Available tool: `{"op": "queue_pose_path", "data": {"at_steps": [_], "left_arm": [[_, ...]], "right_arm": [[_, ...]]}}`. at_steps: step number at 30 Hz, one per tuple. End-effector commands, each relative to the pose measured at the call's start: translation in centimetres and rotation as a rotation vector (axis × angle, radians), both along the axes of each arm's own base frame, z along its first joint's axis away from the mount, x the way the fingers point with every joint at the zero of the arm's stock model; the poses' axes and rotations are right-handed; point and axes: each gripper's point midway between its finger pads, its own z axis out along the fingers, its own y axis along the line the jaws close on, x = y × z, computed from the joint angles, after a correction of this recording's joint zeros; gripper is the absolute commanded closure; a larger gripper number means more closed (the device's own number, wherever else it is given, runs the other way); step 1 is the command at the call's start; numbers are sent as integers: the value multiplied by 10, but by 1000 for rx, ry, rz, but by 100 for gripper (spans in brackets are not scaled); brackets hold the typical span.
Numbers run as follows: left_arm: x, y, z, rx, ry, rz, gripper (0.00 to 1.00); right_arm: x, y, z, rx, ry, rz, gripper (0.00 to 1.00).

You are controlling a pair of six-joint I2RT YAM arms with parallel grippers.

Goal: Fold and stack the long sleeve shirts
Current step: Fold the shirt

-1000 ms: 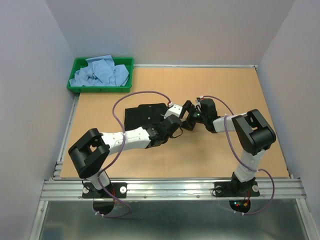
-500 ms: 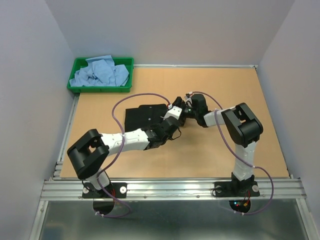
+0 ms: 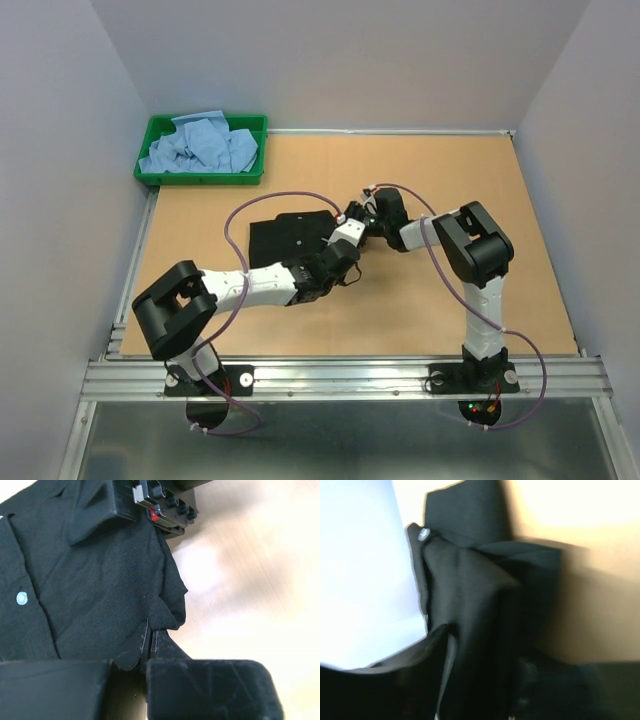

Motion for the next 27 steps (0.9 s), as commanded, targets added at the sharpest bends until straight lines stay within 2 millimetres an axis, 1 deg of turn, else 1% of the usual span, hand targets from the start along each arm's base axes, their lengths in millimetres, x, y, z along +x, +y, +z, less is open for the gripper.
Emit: {"op": "queue_pose_path", "data": {"at_steps": [1, 2, 3, 4, 6, 7, 8, 9, 10, 11, 12, 13, 14, 15, 16, 17, 18, 19, 20, 21, 22, 23, 24, 25, 26, 27], "left_arm": [[-4, 1, 17, -78, -20, 22, 78], [-5, 3, 18, -82, -18, 28, 70], [-6, 3, 18, -89, -12, 30, 63], [-7, 5, 20, -101, -10, 38, 50], [-8, 6, 24, -112, -7, 43, 44], [-9, 7, 31, -128, -16, 49, 38], [-7, 8, 35, -141, -17, 57, 35], [-7, 10, 40, -153, -21, 62, 32], [-6, 11, 50, -183, -29, 62, 28], [-4, 13, 56, -199, -30, 66, 27], [3, 21, 66, -231, -30, 82, 23], [6, 26, 72, -244, -31, 90, 21], [12, 34, 76, -251, -31, 108, 19], [24, 49, 82, -263, -43, 147, 16], [28, 56, 93, -286, -55, 145, 12], [33, 63, 99, -293, -66, 158, 9], [37, 72, 103, -291, -69, 172, 6], [46, 90, 105, -293, -66, 211, 3], [52, 98, 108, -289, -72, 222, 3], [61, 118, 107, -283, -65, 268, 2], [65, 129, 107, -276, -66, 288, 2], [70, 142, 105, -269, -63, 322, 2], [73, 154, 103, -261, -61, 349, 2], [75, 165, 101, -259, -65, 379, 2], [80, 188, 95, -252, -71, 440, 2], [81, 198, 92, -249, -72, 462, 2]], "right_arm": [[-37, -21, -65, -177, 143, 12, 60], [-38, -23, -65, -180, 138, 18, 64], [-40, -23, -63, -183, 130, 23, 75], [-40, -25, -63, -190, 121, 27, 78], [-40, -26, -59, -196, 103, 34, 82], [-41, -26, -59, -199, 98, 40, 87], [-41, -28, -60, -210, 90, 46, 99], [-41, -28, -58, -212, 81, 51, 99], [-39, -29, -56, -215, 70, 53, 99], [-40, -32, -57, -226, 63, 60, 99], [-40, -34, -54, -230, 52, 67, 100], [-39, -36, -54, -235, 44, 72, 99], [-39, -40, -53, -248, 20, 90, 99], [-38, -43, -53, -256, 12, 95, 100], [-39, -46, -50, -262, 6, 103, 99], [-36, -51, -48, -265, -16, 113, 100], [-35, -54, -46, -263, -25, 121, 99], [-33, -57, -45, -267, -36, 126, 99], [-32, -65, -43, -281, -56, 143, 99], [-26, -67, -38, -287, -77, 148, 99], [-25, -78, -39, -318, -88, 162, 99], [-22, -82, -38, -331, -99, 174, 99], [-11, -85, -27, -334, -139, 177, 99], [-11, -91, -26, -352, -137, 188, 99], [-10, -105, -26, -383, -143, 211, 99], [-5, -112, -20, -396, -166, 219, 99]]}}
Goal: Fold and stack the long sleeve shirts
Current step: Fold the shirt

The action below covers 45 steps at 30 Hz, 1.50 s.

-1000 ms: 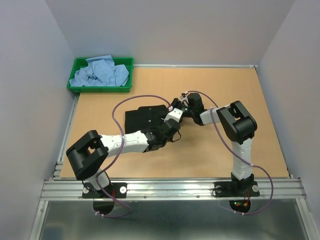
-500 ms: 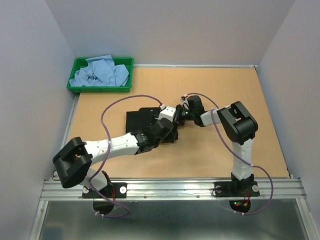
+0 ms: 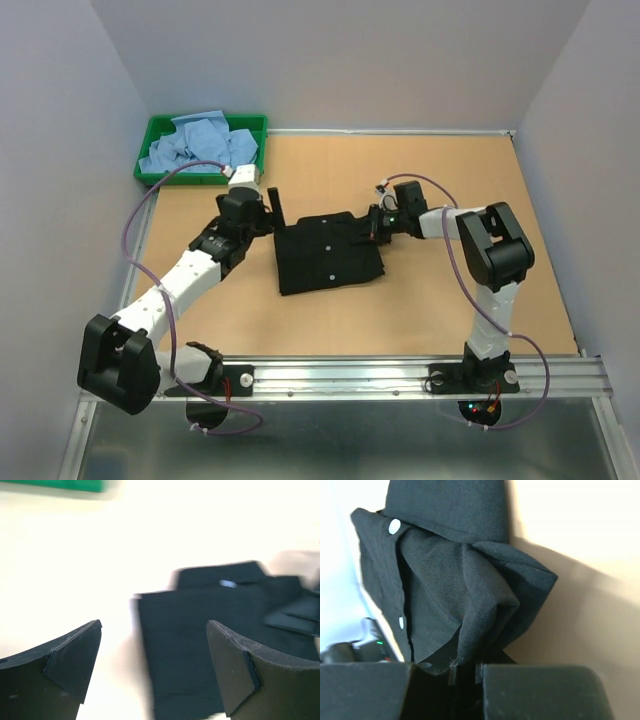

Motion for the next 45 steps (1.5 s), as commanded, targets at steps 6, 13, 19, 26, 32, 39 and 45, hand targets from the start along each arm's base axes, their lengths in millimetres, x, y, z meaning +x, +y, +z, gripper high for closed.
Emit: {"op": "queue_pose_path", "data": {"at_steps": [6, 13, 19, 26, 32, 39, 45], "left_arm": [[3, 72, -11, 55, 11, 145, 3], [6, 83, -8, 73, -2, 205, 3], [8, 88, -8, 79, -4, 242, 3], [8, 89, -14, 84, 11, 253, 3], [8, 89, -15, 81, 12, 257, 4], [8, 88, -12, 75, 5, 258, 4], [8, 89, -11, 77, 2, 261, 4]], "right_arm": [[29, -94, 19, -335, -172, 201, 97], [55, -165, 27, -711, -168, 269, 98], [89, -258, 81, -1230, -221, 63, 99], [100, -352, 224, -1760, -292, -261, 100], [83, -380, 308, -2065, -287, -450, 99], [83, -352, 247, -2115, -245, -277, 99], [81, -299, 149, -2135, -238, -37, 99]]}}
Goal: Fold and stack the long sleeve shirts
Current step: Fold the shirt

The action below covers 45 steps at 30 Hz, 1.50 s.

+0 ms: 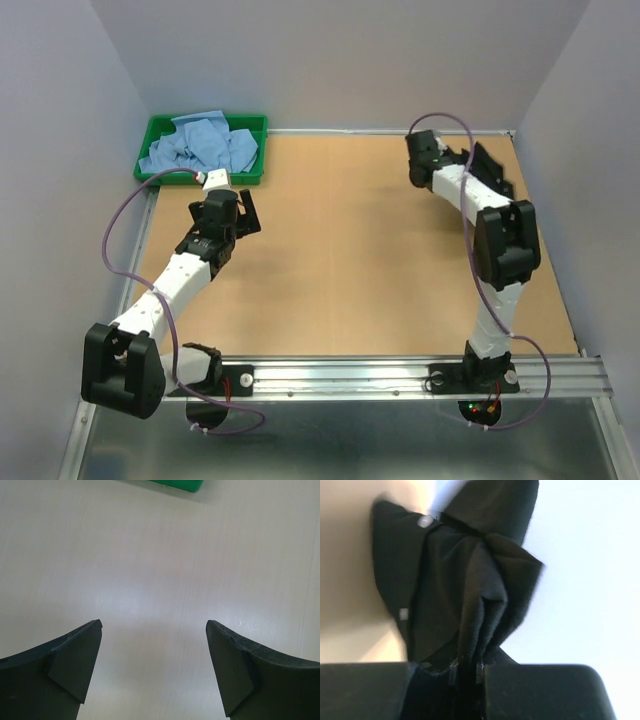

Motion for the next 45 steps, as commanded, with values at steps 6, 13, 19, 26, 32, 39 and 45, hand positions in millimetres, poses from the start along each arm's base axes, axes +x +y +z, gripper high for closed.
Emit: {"op": "queue_pose_path", "data": {"at_steps": [6, 13, 19, 26, 32, 39, 45], "left_arm": [[3, 5, 12, 1, -45, 30, 4], [3, 5, 13, -4, -47, 29, 4], [3, 6, 13, -1, -50, 34, 4], [3, 7, 15, -1, -54, 35, 4], [3, 7, 16, 4, -58, 29, 4], [4, 0, 14, -9, -55, -12, 4], [5, -8, 12, -28, -54, -52, 4]], "right_arm": [[-20, 100, -127, 103, 174, 123, 99], [-42, 164, -172, 283, 284, 184, 99], [-55, 211, -194, 504, 333, 176, 76], [-60, 295, -164, 761, 337, 285, 34], [-55, 320, -106, 937, 218, 336, 32], [-49, 257, -89, 985, 13, 189, 45], [-62, 223, -111, 1155, -83, 97, 71]]}}
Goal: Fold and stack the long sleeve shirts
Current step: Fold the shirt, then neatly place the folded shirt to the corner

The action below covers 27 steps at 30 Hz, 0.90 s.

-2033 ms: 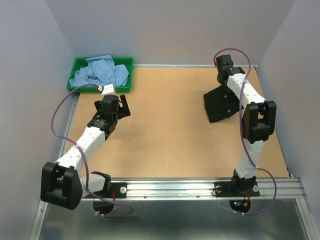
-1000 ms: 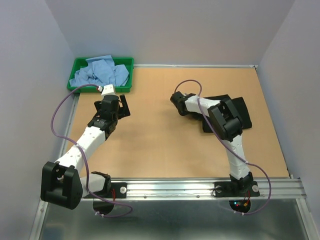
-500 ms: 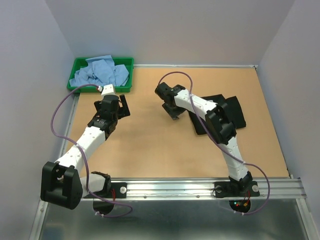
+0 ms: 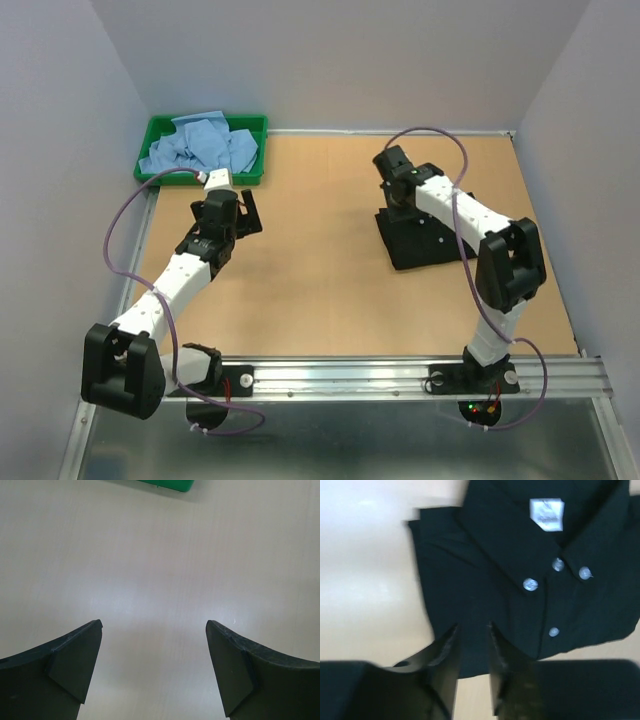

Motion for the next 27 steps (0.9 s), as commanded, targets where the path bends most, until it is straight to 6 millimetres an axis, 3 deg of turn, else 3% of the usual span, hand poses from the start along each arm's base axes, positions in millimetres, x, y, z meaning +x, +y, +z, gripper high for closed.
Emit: {"op": "queue_pose_path", "data": {"at_steps": [1, 6, 9, 13, 16, 20, 21, 22, 23, 24, 27], "left_arm": [[4, -5, 11, -21, -51, -33, 5], [4, -11, 8, -35, -46, -63, 5], [4, -16, 11, -53, -61, -90, 5], [4, -25, 9, -88, -58, -124, 5], [3, -36, 5, -131, -43, -157, 5], [1, -52, 5, -204, -25, -194, 5], [1, -55, 6, -221, -23, -201, 5], [1, -58, 6, -246, -18, -194, 5], [2, -58, 6, -256, -16, -189, 5], [1, -64, 6, -280, -7, -209, 5], [1, -69, 3, -316, 13, -203, 5]], "right_arm": [[-1, 2, -16, 139, -47, -52, 74], [-19, 10, -60, 206, 16, -31, 76], [-46, 19, -94, 276, 103, -16, 77], [-71, 39, -113, 388, 194, 12, 81], [-85, 65, -117, 449, 220, 50, 81], [-97, 104, -118, 536, 255, 79, 80], [-96, 126, -112, 576, 244, 91, 80], [-101, 143, -118, 585, 256, 111, 79], [-96, 150, -110, 612, 248, 109, 79], [-102, 169, -115, 622, 265, 140, 78], [-88, 222, -89, 694, 226, 217, 73]]}}
